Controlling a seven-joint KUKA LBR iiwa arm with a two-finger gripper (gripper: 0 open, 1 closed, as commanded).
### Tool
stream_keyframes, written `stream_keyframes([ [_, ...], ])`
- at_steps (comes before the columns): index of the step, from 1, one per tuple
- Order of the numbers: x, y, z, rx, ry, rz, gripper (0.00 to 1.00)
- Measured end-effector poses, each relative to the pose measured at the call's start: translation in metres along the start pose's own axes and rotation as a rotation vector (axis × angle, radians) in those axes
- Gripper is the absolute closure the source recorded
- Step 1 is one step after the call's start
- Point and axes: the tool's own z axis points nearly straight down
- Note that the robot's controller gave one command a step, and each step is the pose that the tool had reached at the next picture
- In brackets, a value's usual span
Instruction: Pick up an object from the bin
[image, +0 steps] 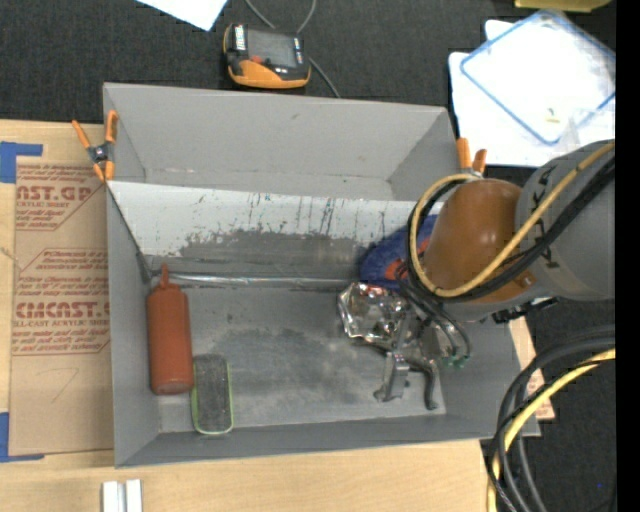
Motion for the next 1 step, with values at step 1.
stream_keyframes([
  [1,-0.0017,0.0001,-0.0045,0.001,-0.007,-0.001,0.0],
])
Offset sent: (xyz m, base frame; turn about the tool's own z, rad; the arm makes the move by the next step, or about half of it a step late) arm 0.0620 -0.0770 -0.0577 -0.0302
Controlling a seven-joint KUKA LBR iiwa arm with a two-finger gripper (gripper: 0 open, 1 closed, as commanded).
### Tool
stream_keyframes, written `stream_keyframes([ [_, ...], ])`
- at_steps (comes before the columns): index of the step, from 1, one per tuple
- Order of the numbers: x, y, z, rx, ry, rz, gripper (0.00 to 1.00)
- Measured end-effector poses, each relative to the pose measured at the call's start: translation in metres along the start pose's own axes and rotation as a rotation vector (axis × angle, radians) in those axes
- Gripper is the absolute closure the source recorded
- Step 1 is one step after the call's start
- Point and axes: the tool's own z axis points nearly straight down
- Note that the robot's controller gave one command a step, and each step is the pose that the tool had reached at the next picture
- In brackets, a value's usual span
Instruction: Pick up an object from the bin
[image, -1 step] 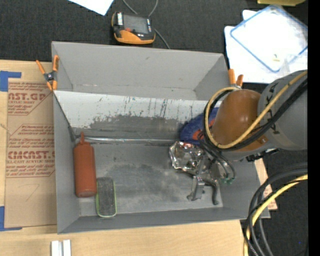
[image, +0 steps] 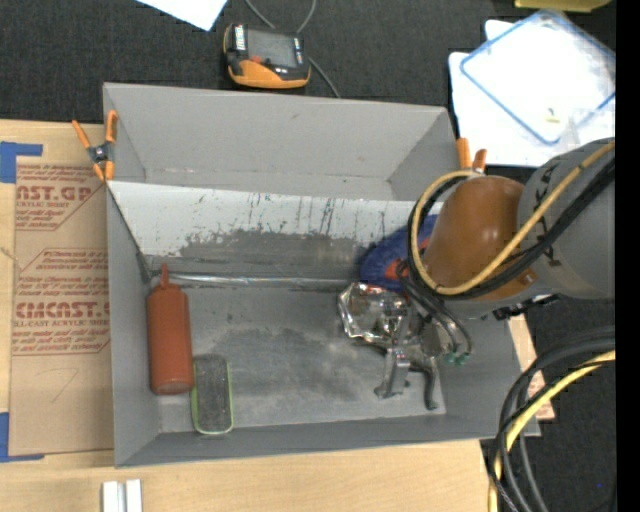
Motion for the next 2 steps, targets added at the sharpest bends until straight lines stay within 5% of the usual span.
stream_keyframes([
  [1,-0.062,-0.076,0.061,-0.001,-0.002,-0.029,0.0],
  [2,-0.061,-0.074,0.019,-0.003,-0.008,-0.021,0.0],
])
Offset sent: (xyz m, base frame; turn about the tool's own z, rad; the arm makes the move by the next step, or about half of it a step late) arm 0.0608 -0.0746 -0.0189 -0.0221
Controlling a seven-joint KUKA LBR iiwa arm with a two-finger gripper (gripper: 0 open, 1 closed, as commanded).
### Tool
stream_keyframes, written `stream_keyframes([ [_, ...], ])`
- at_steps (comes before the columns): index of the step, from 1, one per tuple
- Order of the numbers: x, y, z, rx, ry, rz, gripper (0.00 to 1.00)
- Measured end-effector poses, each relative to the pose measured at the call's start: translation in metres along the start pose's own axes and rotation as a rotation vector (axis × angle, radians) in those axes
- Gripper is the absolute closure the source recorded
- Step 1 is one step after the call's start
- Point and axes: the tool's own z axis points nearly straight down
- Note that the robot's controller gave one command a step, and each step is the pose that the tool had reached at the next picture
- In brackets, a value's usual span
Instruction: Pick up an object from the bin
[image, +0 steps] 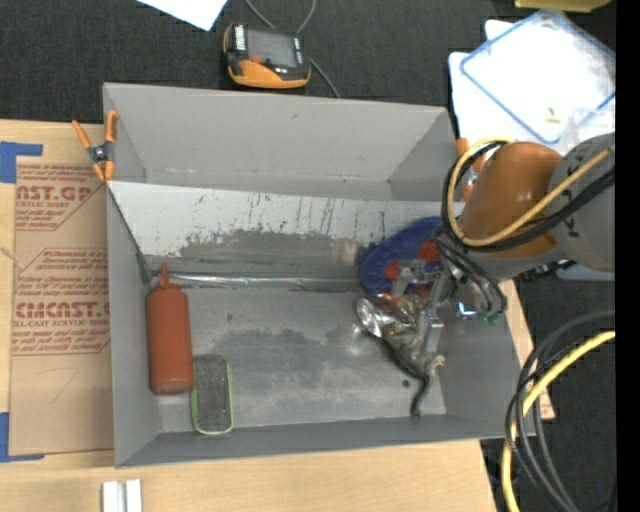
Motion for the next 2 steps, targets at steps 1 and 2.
stream_keyframes([
  [1,0.029,0.019,0.013,0.0,0.004,0.059,0.0],
  [2,0.026,0.018,0.042,-0.001,-0.009,0.261,0.0],
])
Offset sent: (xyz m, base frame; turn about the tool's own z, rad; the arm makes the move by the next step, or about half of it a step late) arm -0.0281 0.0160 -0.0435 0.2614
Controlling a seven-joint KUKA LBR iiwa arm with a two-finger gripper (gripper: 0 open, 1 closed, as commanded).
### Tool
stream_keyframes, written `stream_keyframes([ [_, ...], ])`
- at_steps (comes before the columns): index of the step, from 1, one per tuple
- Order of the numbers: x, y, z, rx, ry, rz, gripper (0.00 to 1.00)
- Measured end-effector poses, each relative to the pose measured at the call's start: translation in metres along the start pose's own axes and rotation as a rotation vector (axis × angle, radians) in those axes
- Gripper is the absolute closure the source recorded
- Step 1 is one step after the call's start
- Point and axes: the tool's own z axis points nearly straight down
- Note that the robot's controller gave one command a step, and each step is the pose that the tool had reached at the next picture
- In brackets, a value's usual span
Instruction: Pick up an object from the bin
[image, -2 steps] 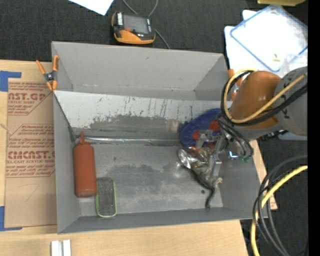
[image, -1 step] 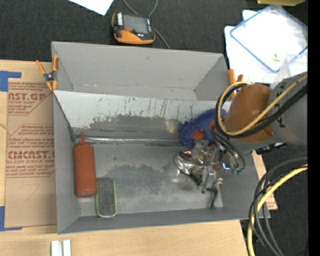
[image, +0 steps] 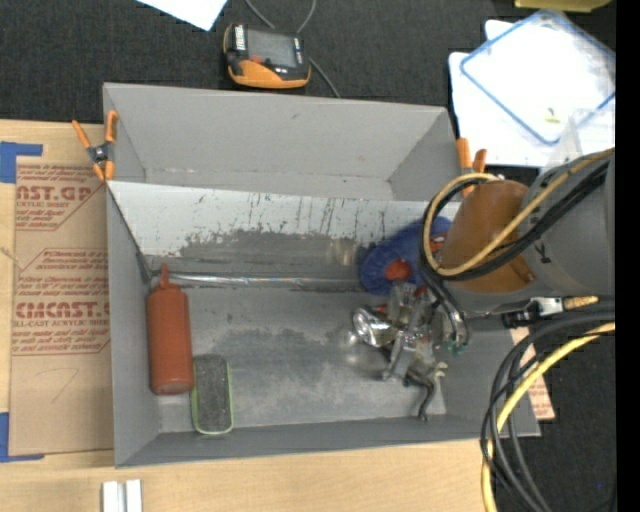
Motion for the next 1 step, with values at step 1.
stream_keyframes([
  [1,0.0238,-0.0037,-0.0032,0.004,-0.002,-0.003,1.0],
])
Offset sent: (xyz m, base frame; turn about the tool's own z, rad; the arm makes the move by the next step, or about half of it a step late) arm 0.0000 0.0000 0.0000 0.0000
